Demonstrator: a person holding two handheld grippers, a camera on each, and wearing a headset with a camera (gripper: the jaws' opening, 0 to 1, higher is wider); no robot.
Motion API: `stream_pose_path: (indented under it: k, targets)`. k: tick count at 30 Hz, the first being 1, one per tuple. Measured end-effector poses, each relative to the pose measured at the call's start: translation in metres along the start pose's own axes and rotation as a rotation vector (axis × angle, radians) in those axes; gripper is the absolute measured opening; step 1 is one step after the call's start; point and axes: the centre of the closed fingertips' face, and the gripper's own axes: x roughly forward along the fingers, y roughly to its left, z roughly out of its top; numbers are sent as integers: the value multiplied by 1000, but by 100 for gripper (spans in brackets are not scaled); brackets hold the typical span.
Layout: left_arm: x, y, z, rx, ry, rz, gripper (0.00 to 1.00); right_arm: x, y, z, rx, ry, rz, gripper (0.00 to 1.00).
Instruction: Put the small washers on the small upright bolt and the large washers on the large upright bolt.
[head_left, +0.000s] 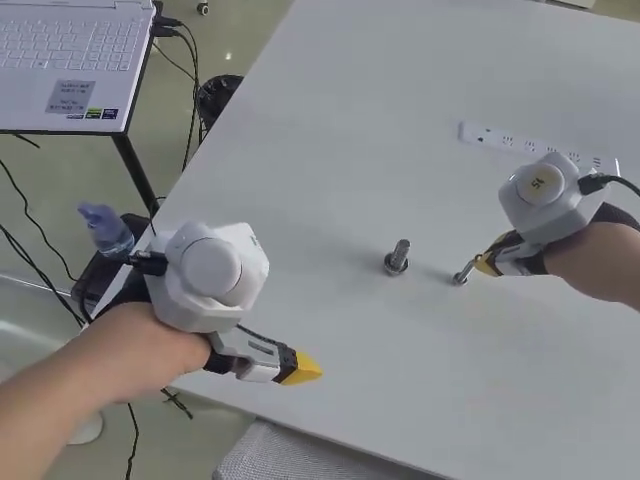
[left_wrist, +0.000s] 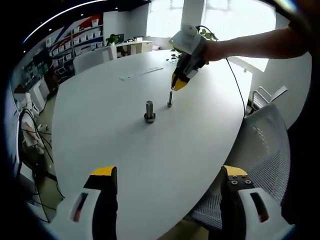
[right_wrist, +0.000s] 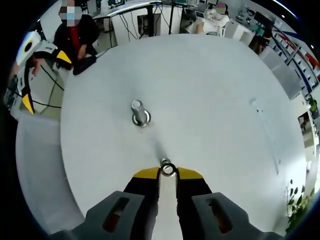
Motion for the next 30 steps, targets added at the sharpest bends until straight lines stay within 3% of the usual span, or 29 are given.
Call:
stream_pose_path:
  k: [15, 30]
  targets:
    - [2, -2, 5, -11, -26, -16, 89, 7, 2, 3, -28, 11, 9, 12]
    - [5, -2, 3, -25, -22, -25, 93, 12, 3, 1, -14, 21, 21, 12]
